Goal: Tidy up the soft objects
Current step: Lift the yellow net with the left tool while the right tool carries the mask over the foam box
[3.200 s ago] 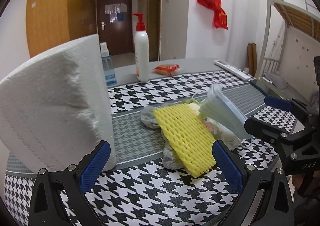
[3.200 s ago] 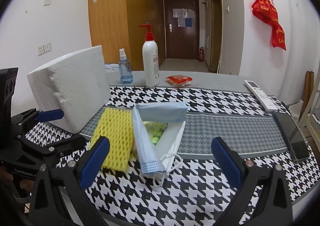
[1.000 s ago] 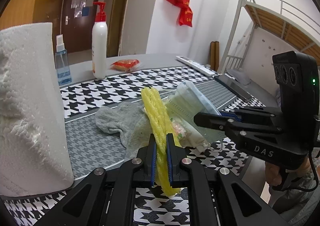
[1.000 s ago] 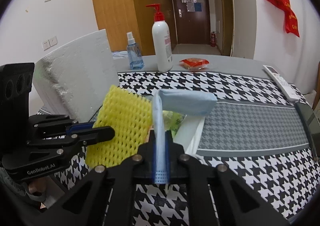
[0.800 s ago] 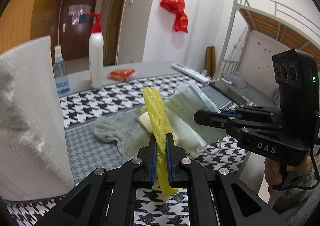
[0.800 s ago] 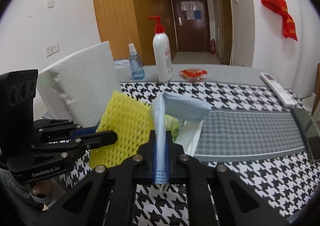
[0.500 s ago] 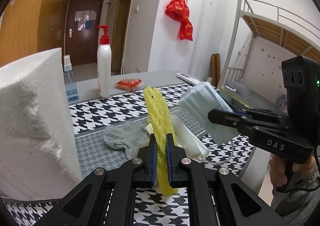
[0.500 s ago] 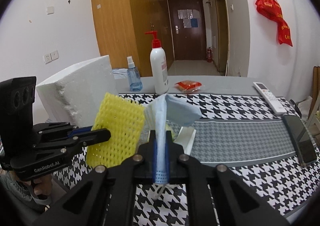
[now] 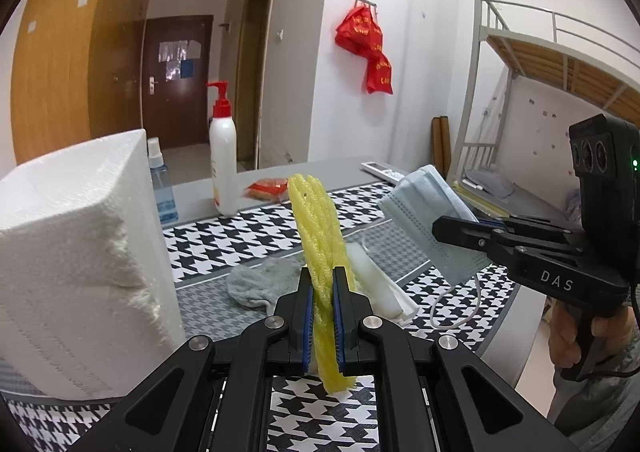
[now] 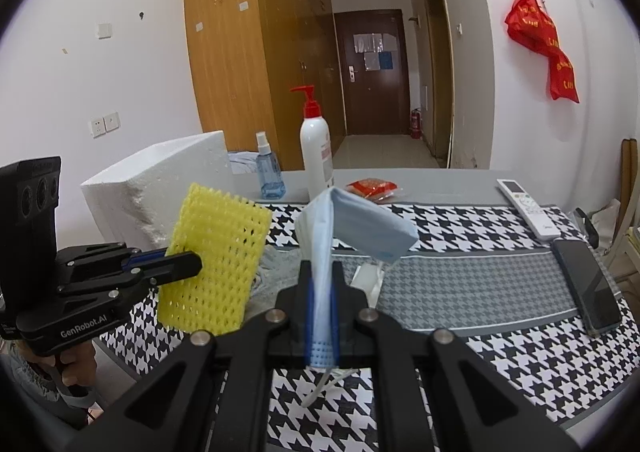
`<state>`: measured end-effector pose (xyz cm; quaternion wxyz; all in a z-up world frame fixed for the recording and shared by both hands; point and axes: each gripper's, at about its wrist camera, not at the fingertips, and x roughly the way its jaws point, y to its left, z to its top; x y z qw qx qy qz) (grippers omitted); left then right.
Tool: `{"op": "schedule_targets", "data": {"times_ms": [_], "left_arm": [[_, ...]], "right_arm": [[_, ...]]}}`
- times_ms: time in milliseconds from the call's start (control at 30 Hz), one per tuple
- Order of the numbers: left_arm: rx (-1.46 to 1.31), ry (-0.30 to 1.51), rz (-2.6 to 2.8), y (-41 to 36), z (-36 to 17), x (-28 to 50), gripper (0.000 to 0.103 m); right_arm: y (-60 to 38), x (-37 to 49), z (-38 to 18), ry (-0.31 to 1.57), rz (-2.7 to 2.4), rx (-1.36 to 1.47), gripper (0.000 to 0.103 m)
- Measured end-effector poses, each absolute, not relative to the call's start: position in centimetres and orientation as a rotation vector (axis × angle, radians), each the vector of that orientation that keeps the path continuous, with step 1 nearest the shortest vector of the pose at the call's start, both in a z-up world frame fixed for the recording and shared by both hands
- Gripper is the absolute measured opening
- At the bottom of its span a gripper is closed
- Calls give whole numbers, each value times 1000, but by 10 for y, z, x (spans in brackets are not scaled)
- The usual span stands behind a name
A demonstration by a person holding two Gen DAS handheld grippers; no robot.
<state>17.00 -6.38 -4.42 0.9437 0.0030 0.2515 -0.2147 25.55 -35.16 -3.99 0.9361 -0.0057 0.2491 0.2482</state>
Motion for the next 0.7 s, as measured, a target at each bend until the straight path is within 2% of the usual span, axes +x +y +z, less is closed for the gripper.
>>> {"op": "schedule_targets", "data": {"times_ms": [700], "left_arm": [[23, 528, -357, -52, -33, 165, 9]], "right_arm": [[-353, 254, -27, 494, 540, 27, 10]]}}
